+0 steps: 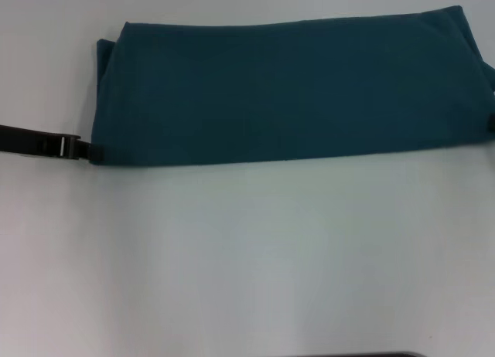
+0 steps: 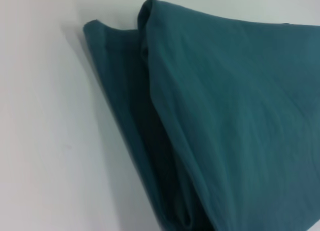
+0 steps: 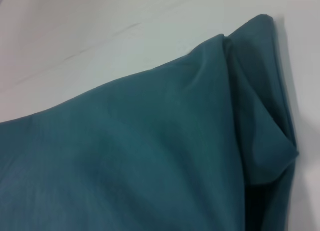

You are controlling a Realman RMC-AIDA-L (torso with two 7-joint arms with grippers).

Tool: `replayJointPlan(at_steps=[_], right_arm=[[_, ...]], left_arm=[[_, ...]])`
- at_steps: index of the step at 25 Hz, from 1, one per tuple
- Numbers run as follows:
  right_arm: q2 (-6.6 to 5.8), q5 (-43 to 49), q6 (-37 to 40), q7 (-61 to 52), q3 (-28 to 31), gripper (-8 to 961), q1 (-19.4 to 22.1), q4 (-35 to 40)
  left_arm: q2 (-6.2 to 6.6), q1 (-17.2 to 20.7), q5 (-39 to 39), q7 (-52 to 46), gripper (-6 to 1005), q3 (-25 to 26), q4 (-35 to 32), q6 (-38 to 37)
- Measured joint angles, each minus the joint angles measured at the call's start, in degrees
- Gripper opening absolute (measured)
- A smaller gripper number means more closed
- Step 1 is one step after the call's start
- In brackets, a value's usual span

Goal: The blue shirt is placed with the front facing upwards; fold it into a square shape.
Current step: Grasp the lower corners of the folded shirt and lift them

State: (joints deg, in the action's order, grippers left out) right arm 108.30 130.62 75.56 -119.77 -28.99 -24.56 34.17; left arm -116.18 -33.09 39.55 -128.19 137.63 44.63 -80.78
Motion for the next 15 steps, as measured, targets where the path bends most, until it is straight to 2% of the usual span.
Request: replayJointPlan(at_steps=[4,10,15], right_arm=[[0.02,-0.02,1.89,0.08,0.13,32,1.29,1.13],[0.70,-0.06,6.86,0.20,0.90,33,4.48,5.18],[0.76,0.07,11.04,1.34,2.71,33,6.69,5.91]], left_arm=[[0.36,0.43,-0.01,0.73,-1,0.13,0.06,-2.01],[1.10,1.39,0.15,2.40,0,0.56,0.48,-7.21],[0.89,3.02,0.02,3.19,0,0.44,3.52,-12.90]])
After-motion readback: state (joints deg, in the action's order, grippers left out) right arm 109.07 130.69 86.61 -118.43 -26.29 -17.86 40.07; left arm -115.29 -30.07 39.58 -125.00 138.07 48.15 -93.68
